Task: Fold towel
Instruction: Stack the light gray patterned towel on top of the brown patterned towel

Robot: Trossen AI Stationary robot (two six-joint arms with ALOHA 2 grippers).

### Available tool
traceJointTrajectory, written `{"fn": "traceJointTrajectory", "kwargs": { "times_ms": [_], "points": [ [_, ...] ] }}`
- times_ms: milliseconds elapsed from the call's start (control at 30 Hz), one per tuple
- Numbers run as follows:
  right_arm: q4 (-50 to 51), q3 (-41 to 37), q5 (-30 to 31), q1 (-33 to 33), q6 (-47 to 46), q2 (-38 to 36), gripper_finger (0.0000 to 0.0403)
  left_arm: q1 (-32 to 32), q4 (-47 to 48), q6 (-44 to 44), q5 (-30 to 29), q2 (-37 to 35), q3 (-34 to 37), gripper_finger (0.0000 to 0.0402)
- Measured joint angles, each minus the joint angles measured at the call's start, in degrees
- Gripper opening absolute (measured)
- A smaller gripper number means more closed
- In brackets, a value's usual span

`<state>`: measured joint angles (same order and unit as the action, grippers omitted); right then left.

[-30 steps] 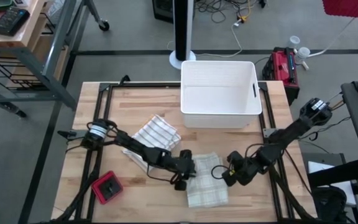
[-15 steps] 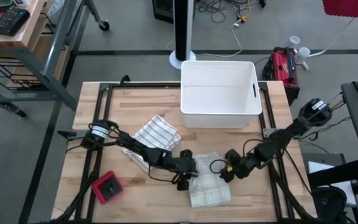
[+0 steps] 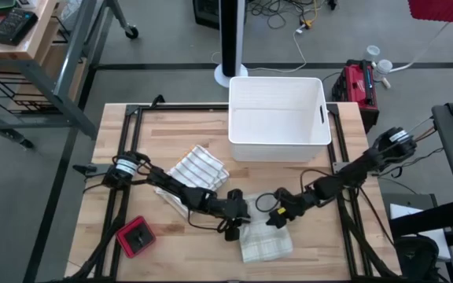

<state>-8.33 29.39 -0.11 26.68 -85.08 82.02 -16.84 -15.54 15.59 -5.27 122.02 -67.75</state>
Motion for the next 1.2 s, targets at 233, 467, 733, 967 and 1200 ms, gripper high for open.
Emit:
{"fn": "traceJointTrajectory", "kwargs": {
  "times_ms": [233,467,733,967,1200],
  "points": [
    [-10.31,1.38,-0.37,-1.47,3.31,2.83,0.0220,0.00,-1.49,0.20,-2.51,0.13,0.15,0.0075],
    [-10.52,2.23,-0.43,-1.49,3.29,6.30,0.0046,0.02,-2.22,0.20,-3.28,0.05,0.15,0.0075],
    [-15.54,2.27,2.89,-1.51,5.01,2.86,0.0013,0.13,9.43,0.05,-3.74,-8.01,0.28,0.0075],
    [-18.24,2.48,7.84,-1.91,7.15,-0.30,0.0013,0.09,23.99,-3.24,-9.57,-22.54,2.33,0.0075],
    [-19.82,7.46,9.23,-4.12,13.41,-0.13,0.0013,-0.06,32.87,-2.04,-24.45,-40.74,7.32,0.0075]
  ]
}}
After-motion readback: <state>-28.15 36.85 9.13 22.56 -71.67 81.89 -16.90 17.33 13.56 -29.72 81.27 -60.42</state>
